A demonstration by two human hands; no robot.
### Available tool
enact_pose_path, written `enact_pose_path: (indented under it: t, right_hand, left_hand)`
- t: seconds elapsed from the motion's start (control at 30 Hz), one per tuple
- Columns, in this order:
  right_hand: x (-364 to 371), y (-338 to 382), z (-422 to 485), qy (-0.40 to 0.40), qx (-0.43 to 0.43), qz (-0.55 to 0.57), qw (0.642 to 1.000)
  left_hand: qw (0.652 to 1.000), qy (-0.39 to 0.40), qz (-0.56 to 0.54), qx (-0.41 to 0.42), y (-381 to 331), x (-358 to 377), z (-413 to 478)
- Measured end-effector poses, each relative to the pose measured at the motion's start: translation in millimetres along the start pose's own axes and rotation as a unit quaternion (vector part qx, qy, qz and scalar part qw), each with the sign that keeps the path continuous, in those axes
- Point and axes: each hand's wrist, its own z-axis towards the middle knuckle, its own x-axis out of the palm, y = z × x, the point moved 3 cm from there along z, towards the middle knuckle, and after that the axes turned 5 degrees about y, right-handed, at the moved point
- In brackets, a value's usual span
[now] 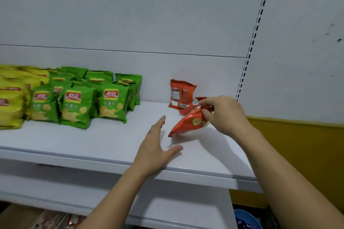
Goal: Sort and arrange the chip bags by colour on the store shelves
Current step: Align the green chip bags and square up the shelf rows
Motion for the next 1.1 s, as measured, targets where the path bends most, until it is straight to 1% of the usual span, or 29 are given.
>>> enact_pose_path:
  t: [0.1, 0.17, 0.27, 0.33, 0.43, 0.5, 0.57, 0.63, 0.7, 0.73, 0.77, 0.83, 0.87, 0.93, 0.97, 1.0, 1.03, 1.07, 1.1]
  right_hand:
    - [11, 16, -10, -0.003, -0.035, 0.022, 0.999]
    - [18, 27, -17, -0.01, -0.072, 0.04, 0.997]
    - [25, 45, -24, -0.015, -0.127, 0.079, 0.989]
    - [23, 58, -26, -0.03, -0.153, 0.129, 0.979]
    - [19, 72, -22, -0.041, -0.14, 0.25, 0.957]
    - [24, 78, -18, -0.027, -0.102, 0.266, 0.958]
    - [33, 89, -18, 0.009, -0.06, 0.303, 0.951]
    - [46, 110, -23, 0.073, -0.044, 0.386, 0.918]
    - [61, 138, -30, 0.137, -0.051, 0.483, 0.863]
    - [67, 153, -35, 0.157, -0.059, 0.518, 0.839]
    - [72, 169, -39, 0.163, -0.067, 0.546, 0.819]
    - [80, 203, -42, 0.156, -0.066, 0.588, 0.791]
    - [86, 219, -43, 0.152, -0.057, 0.609, 0.776]
    - [98, 252, -47, 0.152, -0.022, 0.665, 0.73]
    - [107, 269, -51, 0.159, 0.001, 0.693, 0.704]
    - [116, 286, -57, 0.173, 0.022, 0.708, 0.684]
    - [128, 304, -66, 0.192, 0.035, 0.712, 0.674]
    - [140, 322, -77, 0.215, 0.039, 0.707, 0.672]
    - [153, 338, -90, 0.24, 0.034, 0.693, 0.679]
  left_hand:
    - [0.998, -0.048, -0.012, 0.049, -5, -4, -8]
    - [0.994, -0.094, -0.002, 0.061, -9, -5, -16]
    - [0.992, -0.119, 0.011, 0.032, -13, -9, -23]
    - [0.991, -0.135, 0.0, 0.02, -13, -18, -25]
    - [0.98, -0.178, -0.084, -0.009, -13, -47, -36]
    - [0.966, -0.183, -0.177, -0.046, -5, -69, -47]
    - [0.945, -0.169, -0.271, -0.069, 4, -90, -62]
    - [0.925, -0.173, -0.33, -0.075, 14, -110, -81]
    - [0.906, -0.189, -0.371, -0.079, 25, -128, -101]
    - [0.898, -0.194, -0.385, -0.085, 30, -136, -110]
    - [0.894, -0.198, -0.392, -0.092, 38, -144, -120]
    - [0.878, -0.207, -0.418, -0.111, 53, -161, -141]
    - [0.861, -0.219, -0.445, -0.115, 62, -169, -152]
    - [0.828, -0.253, -0.49, -0.105, 81, -184, -175]
    - [0.823, -0.266, -0.491, -0.105, 91, -192, -187]
    - [0.828, -0.276, -0.475, -0.111, 97, -199, -198]
    - [0.84, -0.289, -0.442, -0.122, 104, -207, -208]
    - [0.848, -0.309, -0.41, -0.13, 110, -216, -217]
    - [0.849, -0.337, -0.384, -0.137, 118, -227, -227]
